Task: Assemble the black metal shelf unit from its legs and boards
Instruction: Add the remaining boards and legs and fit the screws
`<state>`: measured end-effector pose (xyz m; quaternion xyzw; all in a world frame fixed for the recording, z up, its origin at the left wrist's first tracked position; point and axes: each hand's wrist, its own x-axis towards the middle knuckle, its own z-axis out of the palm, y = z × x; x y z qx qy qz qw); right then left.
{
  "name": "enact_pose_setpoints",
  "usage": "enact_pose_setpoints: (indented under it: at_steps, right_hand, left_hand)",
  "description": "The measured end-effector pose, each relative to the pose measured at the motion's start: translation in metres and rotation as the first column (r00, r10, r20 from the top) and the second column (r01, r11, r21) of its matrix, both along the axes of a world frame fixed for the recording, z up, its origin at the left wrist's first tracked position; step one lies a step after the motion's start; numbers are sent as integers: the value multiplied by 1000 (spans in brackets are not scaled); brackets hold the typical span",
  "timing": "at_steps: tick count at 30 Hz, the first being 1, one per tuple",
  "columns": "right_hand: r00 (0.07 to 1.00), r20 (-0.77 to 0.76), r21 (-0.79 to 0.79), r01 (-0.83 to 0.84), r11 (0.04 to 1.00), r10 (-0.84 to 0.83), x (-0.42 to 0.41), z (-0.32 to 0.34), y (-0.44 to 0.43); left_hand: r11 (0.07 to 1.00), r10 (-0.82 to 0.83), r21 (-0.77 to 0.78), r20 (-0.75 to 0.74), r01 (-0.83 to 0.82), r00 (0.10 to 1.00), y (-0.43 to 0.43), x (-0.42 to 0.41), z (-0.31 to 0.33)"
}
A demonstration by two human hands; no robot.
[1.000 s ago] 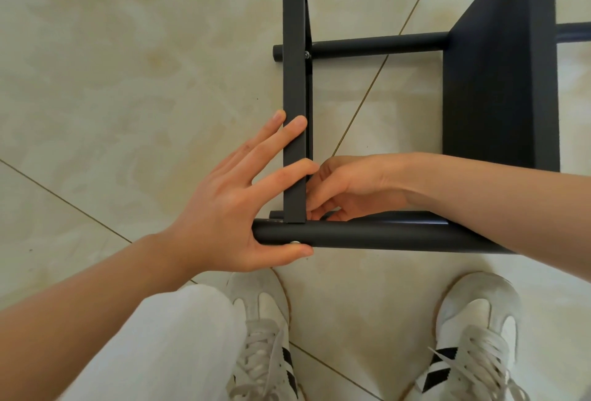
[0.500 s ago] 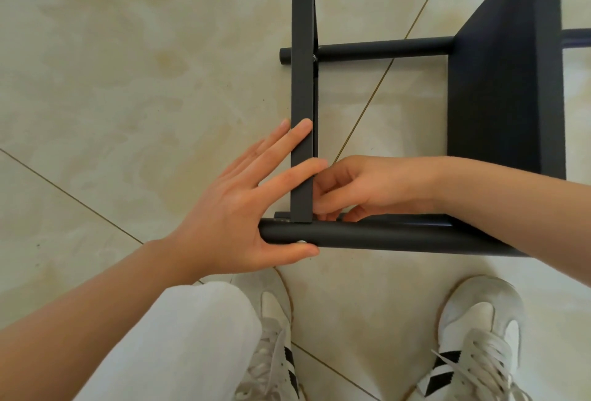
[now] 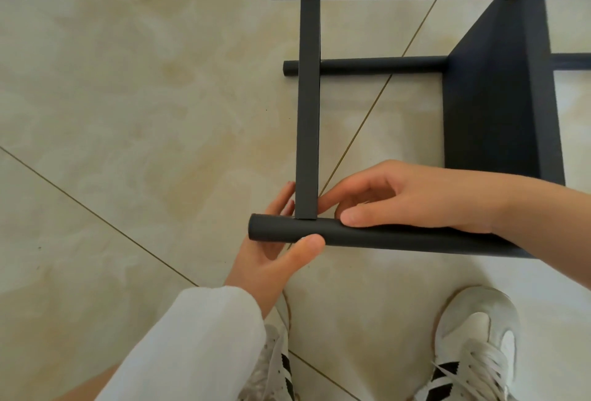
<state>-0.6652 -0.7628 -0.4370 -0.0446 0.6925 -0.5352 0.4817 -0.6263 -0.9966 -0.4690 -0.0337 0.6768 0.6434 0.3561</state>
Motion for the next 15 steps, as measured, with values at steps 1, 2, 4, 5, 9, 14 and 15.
enact_pose_setpoints:
  at_steps: [1, 2, 4, 5, 9, 14, 15]
  right_hand:
    - [1000, -22, 5, -2, 1000, 2, 1, 2, 1]
    - [999, -48, 10, -6, 1000, 6, 1, 4, 1]
    - [996, -94, 21, -9, 1000, 11, 3, 6, 2]
    - [994, -112, 27, -10, 1000, 13, 4, 7, 2]
    - [984, -177, 53, -23, 998, 32, 9, 12, 2]
    - [954, -287, 152, -42, 987, 85, 16, 18, -4]
    - [944, -317, 177, -37, 984, 92, 18, 19, -6]
  left_hand:
    - [1000, -26, -2, 7, 26, 1000, 2, 1, 0]
    - [999, -39, -11, 4, 39, 999, 3, 3, 0]
    - [999, -37, -28, -7, 37, 999, 6, 2, 1]
    - [999, -33, -33, -6, 33, 999, 7, 2, 1]
    - [999, -25, -36, 6, 25, 1000, 11, 1, 5]
    - [1000, 13, -2, -12, -13, 1000, 12, 1, 6]
    - [1000, 19, 0, -5, -19, 1000, 12, 0, 6]
